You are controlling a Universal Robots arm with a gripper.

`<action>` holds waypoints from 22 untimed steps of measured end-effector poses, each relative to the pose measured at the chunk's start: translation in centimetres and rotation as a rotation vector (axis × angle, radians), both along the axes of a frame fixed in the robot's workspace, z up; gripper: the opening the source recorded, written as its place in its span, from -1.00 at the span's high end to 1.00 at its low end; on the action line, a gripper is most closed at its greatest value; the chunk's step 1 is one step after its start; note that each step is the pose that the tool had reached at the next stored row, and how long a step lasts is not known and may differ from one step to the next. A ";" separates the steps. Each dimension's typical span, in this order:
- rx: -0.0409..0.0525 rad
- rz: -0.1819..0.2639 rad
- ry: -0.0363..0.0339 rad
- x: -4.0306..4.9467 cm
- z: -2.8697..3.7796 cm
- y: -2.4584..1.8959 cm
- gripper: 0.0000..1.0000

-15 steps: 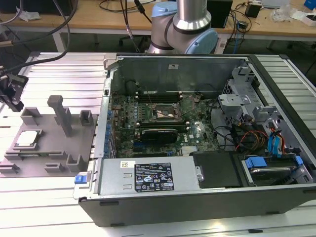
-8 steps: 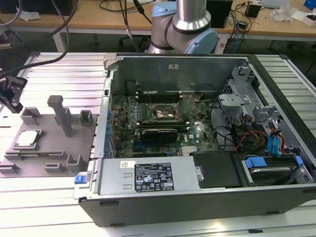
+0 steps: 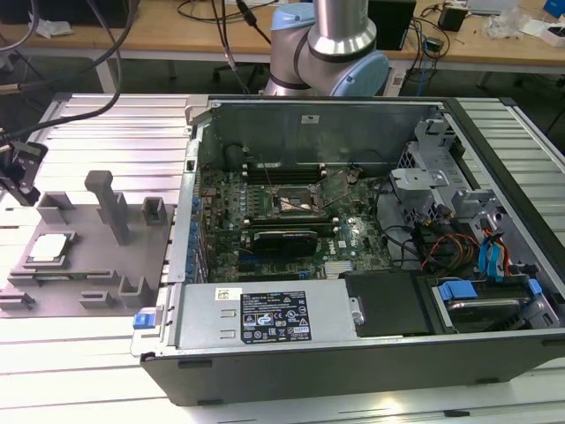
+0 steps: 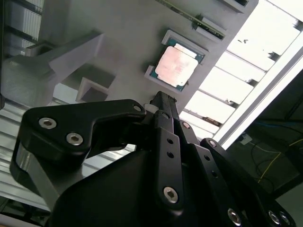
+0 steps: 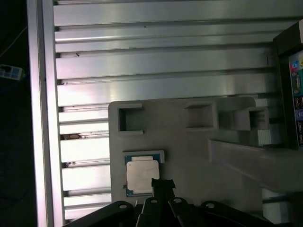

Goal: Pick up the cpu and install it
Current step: 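Pick up the cpu and move it towards the insertion slot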

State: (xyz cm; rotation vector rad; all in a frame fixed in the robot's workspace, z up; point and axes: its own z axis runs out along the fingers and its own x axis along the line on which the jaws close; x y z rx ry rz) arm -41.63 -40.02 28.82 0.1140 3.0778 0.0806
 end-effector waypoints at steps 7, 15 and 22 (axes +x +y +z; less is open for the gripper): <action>-0.0001 0.000 0.0046 -0.40 -1.36 -0.03 0.79; -0.0012 0.000 0.0194 -0.49 -2.04 -0.20 0.79; -0.0011 0.000 0.0211 -0.49 -2.92 -0.43 0.79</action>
